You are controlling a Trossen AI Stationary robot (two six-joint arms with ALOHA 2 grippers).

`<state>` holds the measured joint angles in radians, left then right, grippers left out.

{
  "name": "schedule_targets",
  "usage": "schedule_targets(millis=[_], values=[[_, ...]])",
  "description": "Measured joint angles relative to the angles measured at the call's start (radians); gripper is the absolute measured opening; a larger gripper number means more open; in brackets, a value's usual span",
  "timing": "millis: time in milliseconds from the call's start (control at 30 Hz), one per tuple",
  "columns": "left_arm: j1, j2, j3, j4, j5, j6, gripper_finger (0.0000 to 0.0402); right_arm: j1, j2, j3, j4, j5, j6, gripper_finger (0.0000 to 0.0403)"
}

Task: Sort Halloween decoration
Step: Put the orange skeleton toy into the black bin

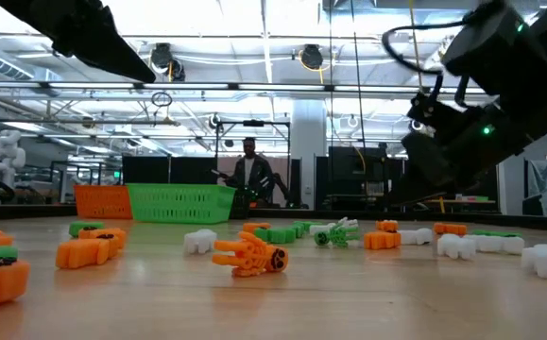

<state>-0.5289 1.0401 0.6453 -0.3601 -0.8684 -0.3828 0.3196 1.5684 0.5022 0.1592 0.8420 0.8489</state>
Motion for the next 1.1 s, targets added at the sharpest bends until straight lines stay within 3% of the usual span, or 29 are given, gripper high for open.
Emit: schedule_targets(millis=[467,600,800,1100], values=[[0.0,0.0,0.0,0.0,0.0,-0.002,0.0121,-0.044,0.215,0.01,0.188,0.035,0.033,0.0153],[0.0,0.0,0.0,0.0,0.001,-0.002,0.0121,-0.048,0.245,0.026,0.192,0.044,0.043,0.0113],[0.0,0.0,0.0,-0.001,0.001,-0.002,0.0121,-0.041,0.248,0.036,0.185,0.039,0.01,0.0015],[0.0,0.0,0.0,-0.014,0.002,-0.004,0.0121,-0.004,0.235,0.087,0.174,-0.007,-0.057,0.0004]])
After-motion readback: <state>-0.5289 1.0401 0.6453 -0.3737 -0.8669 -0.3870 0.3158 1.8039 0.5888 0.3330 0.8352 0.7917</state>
